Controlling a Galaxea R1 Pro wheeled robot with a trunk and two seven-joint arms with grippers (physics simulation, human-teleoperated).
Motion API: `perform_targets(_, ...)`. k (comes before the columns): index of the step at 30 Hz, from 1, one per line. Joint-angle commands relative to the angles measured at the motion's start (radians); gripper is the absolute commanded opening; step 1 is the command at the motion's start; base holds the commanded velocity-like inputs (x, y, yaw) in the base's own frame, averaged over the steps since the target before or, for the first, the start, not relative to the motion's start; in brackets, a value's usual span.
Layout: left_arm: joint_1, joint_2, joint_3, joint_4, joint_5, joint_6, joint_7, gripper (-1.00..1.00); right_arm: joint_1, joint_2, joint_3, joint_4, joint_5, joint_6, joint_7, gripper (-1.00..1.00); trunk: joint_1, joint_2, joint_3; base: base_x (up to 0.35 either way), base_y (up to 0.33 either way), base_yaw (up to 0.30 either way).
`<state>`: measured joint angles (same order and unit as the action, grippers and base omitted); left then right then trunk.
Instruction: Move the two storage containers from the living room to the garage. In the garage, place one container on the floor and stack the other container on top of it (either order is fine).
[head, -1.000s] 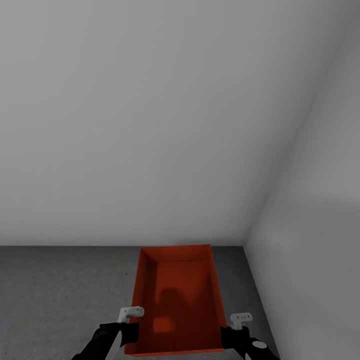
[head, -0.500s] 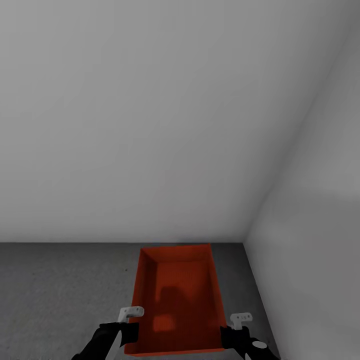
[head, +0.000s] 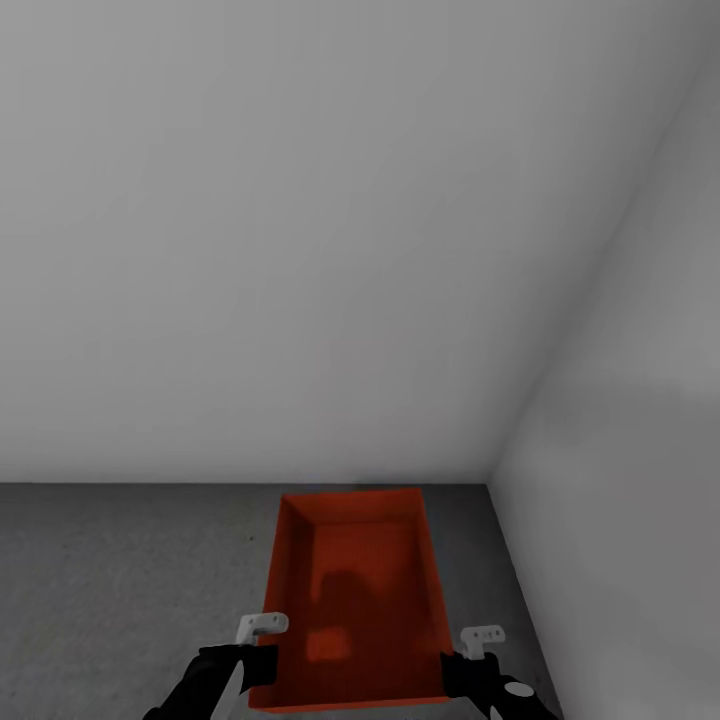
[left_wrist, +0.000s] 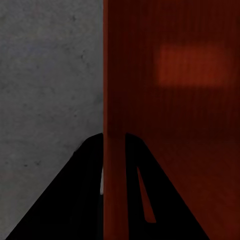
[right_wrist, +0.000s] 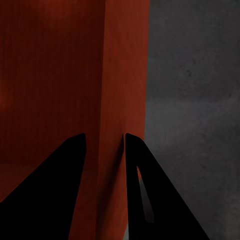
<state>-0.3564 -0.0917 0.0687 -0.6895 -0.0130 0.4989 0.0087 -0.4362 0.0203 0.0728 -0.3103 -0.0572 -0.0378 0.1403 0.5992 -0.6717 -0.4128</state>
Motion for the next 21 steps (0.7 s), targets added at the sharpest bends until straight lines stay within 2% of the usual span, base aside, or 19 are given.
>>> perform_targets(1, -0.001, -0.04, 0.008, -0.024, -0.001, -0.071, -0.001, -1.0, 0.001, 0.026, 0.025, 0.005, -0.004, -0.004, 0.002, -1.0, 0.004, -0.008, -0.005, 0.0, 0.0, 0.0)
perform_targets(21, -0.001, -0.04, 0.008, -0.024, -0.001, -0.071, -0.001, -1.0, 0.001, 0.026, 0.025, 0.006, -0.004, -0.006, 0.002, -1.0, 0.081, -0.148, -0.067, 0.0, 0.0, 0.0)
